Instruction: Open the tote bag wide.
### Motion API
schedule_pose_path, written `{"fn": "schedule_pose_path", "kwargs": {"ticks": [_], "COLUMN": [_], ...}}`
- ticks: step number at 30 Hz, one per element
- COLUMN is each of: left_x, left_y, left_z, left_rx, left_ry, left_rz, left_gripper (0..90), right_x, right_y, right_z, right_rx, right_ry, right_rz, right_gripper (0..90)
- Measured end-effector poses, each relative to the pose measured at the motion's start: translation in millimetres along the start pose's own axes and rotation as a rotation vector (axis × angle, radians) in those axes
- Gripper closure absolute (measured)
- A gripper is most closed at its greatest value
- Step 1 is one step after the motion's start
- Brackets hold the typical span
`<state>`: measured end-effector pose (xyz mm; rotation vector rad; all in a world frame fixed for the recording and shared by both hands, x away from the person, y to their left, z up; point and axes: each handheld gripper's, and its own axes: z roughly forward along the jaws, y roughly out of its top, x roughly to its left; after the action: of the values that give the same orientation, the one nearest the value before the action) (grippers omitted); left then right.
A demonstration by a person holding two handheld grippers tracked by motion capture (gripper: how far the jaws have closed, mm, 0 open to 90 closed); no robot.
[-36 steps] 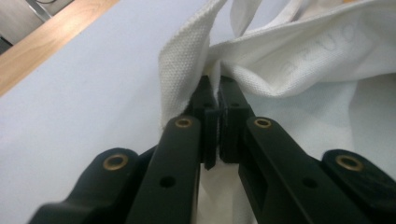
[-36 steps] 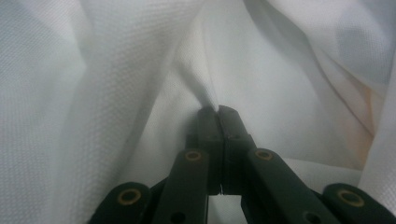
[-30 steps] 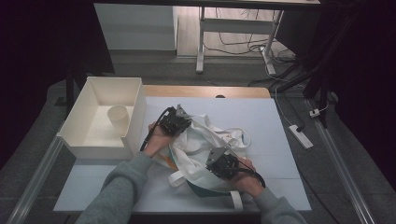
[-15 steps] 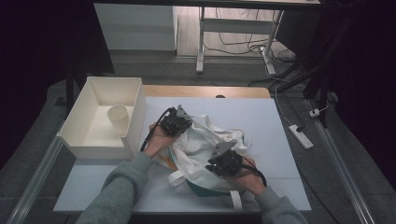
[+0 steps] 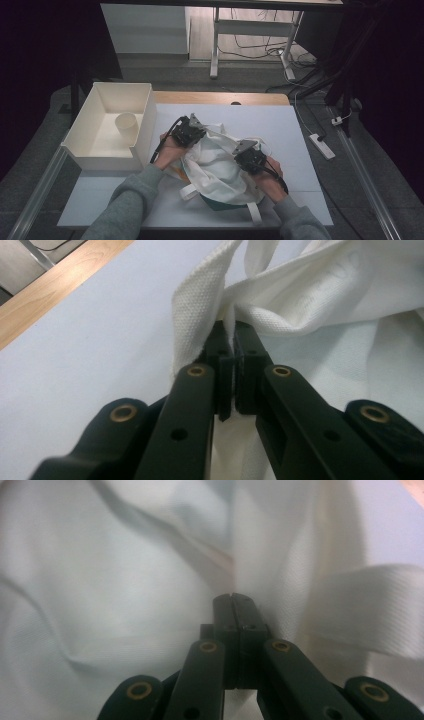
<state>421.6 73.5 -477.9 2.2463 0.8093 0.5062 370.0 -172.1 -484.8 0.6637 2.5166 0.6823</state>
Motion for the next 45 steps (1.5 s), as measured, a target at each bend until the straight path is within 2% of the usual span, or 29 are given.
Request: {"fn": "schedule_pose_path", "kwargs": {"ticks": [2, 5, 12, 14, 19, 22, 25, 31, 35, 38, 40, 41, 45], "left_x": [-1.1, -2.1, -4.2, -4.6, -2.3, -3.3, -3.4, -0.7, -2.4, -2.9, -2.2, -2.5, -4.7], "left_y": [0.0, -0.7, -3.4, -4.6, -7.4, -6.8, -6.1, -5.7, -3.3, -1.9, -1.2, -0.9, 1.1], "left_z": [1.0, 3.4, 10.4, 12.8, 15.6, 14.8, 12.5, 7.6, 1.4, -5.0, -9.6, -11.6, -20.4], "left_rx": [0.001, 0.006, 0.036, 0.046, 0.045, 0.047, 0.036, 0.014, -0.005, -0.016, -0.022, -0.027, -0.047], "left_ry": [0.002, -0.002, -0.018, -0.023, -0.043, -0.034, -0.028, -0.048, -0.07, -0.106, -0.145, -0.152, -0.151], "left_rz": [0.0, 0.006, 0.013, 0.014, -0.009, -0.003, -0.008, -0.024, -0.022, -0.019, -0.028, -0.033, -0.042], "left_gripper": [86.9, 86.9, 86.9, 86.9, 86.8, 86.5, 86.2, 84.6, 76.2, 66.2, 55.3, 53.8, 44.9], "right_x": [-4.2, -11.1, -22.8, -24.8, -24.6, -24.5, -22.9, -20.3, -21.5, -22.9, -24.4, -25.6, -28.1], "right_y": [-1.4, -3.9, -12.5, -15.8, -16.8, -17.2, -16.3, -11.8, -10.6, -10.8, -11.0, -11.3, -12.8], "right_z": [1.5, 4.8, 20.1, 24.3, 25.0, 23.9, 20.4, 5.8, -4.3, -11.1, -14.5, -15.7, -21.6], "right_rx": [-0.003, -0.01, 0.009, 0.009, 0.004, -0.001, -0.016, -0.096, -0.151, -0.191, -0.211, -0.219, -0.26], "right_ry": [-0.036, -0.057, -0.013, 0.005, 0.001, 0.008, 0.006, 0.006, 0.023, 0.05, 0.063, 0.069, 0.093], "right_rz": [0.008, 0.04, 0.081, 0.108, 0.096, 0.108, 0.098, 0.082, 0.082, 0.087, 0.096, 0.094, 0.108], "right_gripper": [90.0, 90.0, 90.0, 90.0, 90.0, 90.0, 90.0, 90.0, 90.0, 89.8, 83.4, 80.6, 69.9]}}
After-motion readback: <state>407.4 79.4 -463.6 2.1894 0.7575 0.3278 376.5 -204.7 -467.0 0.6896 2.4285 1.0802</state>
